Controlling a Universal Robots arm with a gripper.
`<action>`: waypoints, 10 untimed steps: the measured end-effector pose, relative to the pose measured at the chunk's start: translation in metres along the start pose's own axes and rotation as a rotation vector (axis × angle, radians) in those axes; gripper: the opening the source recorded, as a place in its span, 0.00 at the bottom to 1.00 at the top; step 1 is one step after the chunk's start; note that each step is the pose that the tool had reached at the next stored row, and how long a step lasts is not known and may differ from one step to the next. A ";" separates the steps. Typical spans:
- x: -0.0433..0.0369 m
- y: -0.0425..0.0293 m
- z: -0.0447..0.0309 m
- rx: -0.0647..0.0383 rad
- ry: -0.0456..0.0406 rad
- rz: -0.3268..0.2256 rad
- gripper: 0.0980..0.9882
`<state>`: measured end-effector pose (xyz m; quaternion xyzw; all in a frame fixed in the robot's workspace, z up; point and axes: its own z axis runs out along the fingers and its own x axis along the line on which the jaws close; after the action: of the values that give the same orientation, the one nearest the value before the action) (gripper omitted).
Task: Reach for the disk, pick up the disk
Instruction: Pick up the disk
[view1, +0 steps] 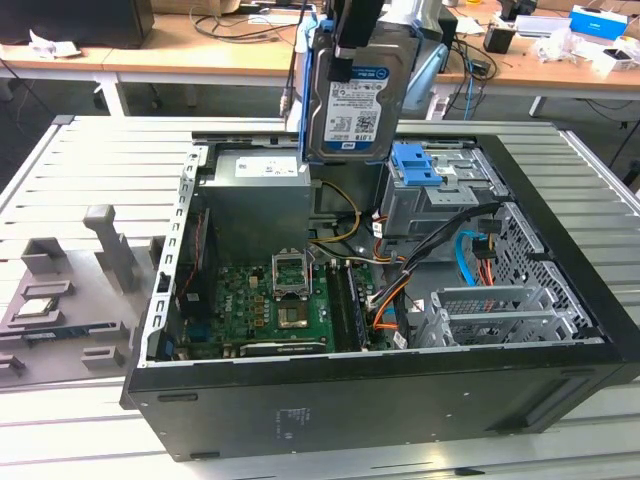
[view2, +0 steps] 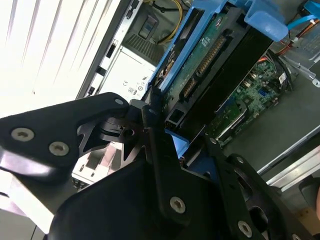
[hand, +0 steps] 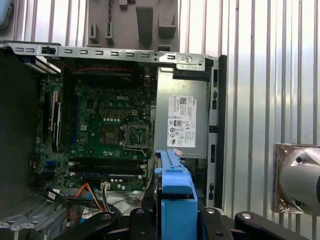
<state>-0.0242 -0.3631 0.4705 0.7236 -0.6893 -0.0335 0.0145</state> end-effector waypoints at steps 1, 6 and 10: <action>0.0033 0.0002 0.0000 0.000 -0.0001 0.000 0.30; 0.0154 0.0007 0.0000 0.000 0.0000 0.000 0.30; 0.0210 0.0010 0.0002 0.000 0.0000 0.000 0.30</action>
<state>-0.0242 -0.3841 0.4697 0.7236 -0.6893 -0.0335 0.0145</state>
